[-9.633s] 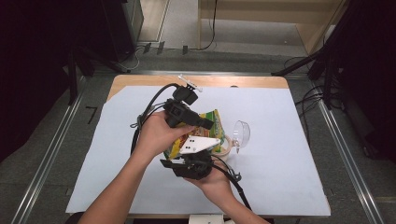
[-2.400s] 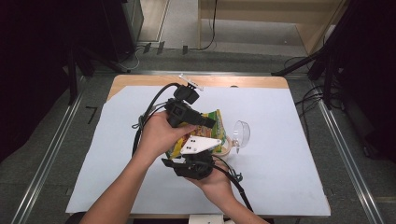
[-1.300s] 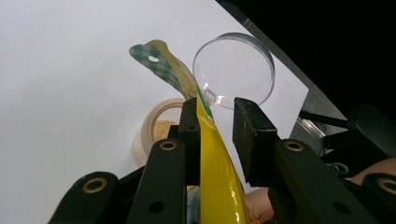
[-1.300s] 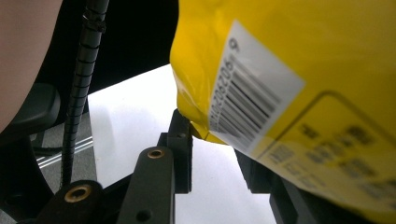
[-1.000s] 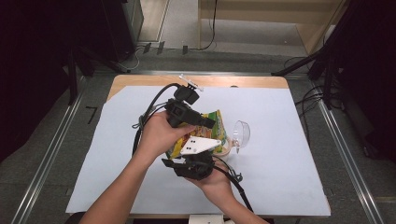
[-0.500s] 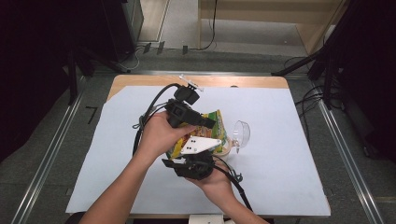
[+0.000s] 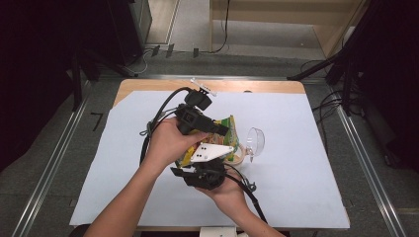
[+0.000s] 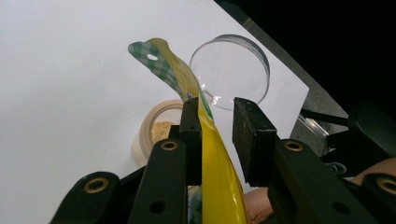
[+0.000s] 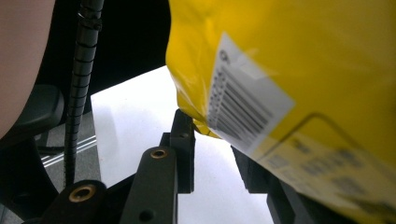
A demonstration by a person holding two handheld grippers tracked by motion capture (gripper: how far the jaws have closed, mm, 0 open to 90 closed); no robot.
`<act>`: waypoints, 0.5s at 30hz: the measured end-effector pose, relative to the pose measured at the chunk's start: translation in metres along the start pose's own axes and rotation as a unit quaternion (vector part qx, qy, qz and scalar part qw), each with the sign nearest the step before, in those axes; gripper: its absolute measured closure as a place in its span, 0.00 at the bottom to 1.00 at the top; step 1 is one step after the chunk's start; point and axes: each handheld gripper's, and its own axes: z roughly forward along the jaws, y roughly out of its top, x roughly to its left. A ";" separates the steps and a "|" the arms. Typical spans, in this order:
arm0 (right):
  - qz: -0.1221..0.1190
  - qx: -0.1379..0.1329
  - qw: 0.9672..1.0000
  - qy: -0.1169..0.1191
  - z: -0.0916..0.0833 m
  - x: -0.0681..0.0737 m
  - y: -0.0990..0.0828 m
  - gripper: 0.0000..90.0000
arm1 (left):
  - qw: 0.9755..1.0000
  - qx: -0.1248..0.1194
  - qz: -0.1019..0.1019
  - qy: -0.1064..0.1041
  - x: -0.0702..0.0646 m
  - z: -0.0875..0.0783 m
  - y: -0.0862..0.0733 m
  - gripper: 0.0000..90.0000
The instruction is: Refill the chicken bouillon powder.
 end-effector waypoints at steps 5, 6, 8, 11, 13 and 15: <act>0.003 -0.001 1.000 -0.001 0.000 -0.001 0.000 0.80 | 1.000 0.004 0.003 0.001 0.001 0.001 0.002 0.83; 0.006 0.001 1.000 0.001 -0.001 -0.001 0.001 0.80 | 1.000 0.004 0.002 0.000 0.001 0.001 0.003 0.83; 0.009 0.000 1.000 0.002 -0.001 -0.002 0.001 0.80 | 1.000 0.004 0.003 -0.003 0.002 0.001 0.004 0.83; 0.014 0.000 1.000 0.003 -0.001 -0.002 0.003 0.80 | 1.000 0.004 0.002 -0.004 0.003 0.001 0.004 0.82; 0.018 0.000 1.000 0.006 -0.001 -0.002 0.003 0.80 | 1.000 0.005 0.000 -0.004 0.004 0.002 0.004 0.83; 0.025 0.001 1.000 0.007 0.000 -0.002 0.002 0.80 | 1.000 0.007 -0.001 -0.001 0.004 0.003 0.004 0.83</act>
